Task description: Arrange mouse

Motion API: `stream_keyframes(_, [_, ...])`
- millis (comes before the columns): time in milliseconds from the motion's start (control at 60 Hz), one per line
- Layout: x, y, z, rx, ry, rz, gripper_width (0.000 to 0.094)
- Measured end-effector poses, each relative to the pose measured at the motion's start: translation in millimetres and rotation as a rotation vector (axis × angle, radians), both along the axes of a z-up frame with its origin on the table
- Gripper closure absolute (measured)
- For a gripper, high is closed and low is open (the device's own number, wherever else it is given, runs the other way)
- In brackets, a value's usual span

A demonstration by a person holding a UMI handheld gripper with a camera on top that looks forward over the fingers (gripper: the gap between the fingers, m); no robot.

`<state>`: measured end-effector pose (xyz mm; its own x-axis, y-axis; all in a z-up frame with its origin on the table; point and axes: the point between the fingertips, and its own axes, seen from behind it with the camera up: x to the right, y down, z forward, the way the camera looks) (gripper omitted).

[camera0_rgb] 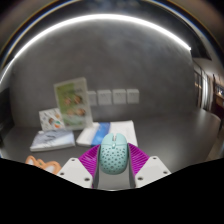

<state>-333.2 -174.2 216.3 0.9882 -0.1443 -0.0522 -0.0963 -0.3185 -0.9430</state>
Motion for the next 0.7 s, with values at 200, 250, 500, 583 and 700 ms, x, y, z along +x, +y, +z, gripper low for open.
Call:
stream_keyframes(200, [-170.1,-40.4,74.9,0.163,-0.009,0.085,0.0519])
stream_keyframes(250, [-211.2,-48.8,57.6,0.135,0.025,0.094,0.052])
stream_keyframes(500, [-295.1,-51.8,-73.7,-0.098,-0.003,0.17,0.0519])
stream_keyframes(583, [-279.4,-57.9,-115.5,-0.151,-0.025,0.133,0.0521])
stream_keyframes(700, [-259.1,-62.7,-133.3,-0.166,-0.03,0.102,0.0518])
